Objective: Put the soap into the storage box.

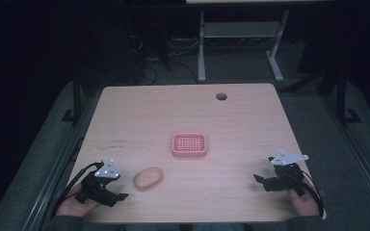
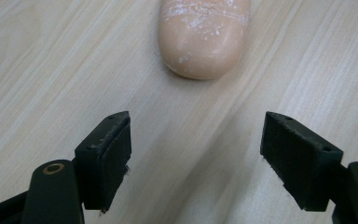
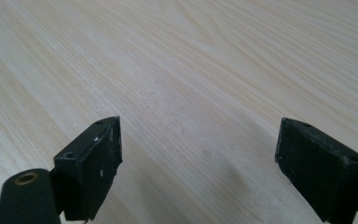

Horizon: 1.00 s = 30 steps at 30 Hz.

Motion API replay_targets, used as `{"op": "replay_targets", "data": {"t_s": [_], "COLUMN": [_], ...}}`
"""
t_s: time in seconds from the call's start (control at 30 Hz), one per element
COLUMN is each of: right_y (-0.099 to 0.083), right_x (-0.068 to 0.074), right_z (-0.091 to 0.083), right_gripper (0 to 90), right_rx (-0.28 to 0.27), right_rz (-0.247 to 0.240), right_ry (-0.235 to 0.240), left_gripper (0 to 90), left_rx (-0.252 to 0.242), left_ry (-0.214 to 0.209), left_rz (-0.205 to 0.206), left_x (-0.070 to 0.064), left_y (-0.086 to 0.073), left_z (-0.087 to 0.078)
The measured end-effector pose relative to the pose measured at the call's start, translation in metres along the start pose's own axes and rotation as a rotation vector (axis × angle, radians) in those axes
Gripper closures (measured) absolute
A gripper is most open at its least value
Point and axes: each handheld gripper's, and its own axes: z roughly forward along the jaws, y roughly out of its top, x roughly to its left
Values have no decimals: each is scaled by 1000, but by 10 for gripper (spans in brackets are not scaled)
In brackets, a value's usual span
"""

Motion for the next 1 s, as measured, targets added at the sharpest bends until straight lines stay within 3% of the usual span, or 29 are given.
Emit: {"op": "replay_targets", "data": {"t_s": [0.57, 1.0], "right_y": [0, 1], "right_x": [0, 1], "right_z": [0, 1], "right_gripper": [141, 141], "right_rx": [-3, 1], "right_rz": [-4, -5], "right_ry": [3, 4], "left_gripper": [242, 243], "left_rx": [-13, -13], "left_ry": [-20, -24], "left_rz": [52, 67], "left_x": [1, -1], "left_y": [23, 31], "left_z": [5, 8]}}
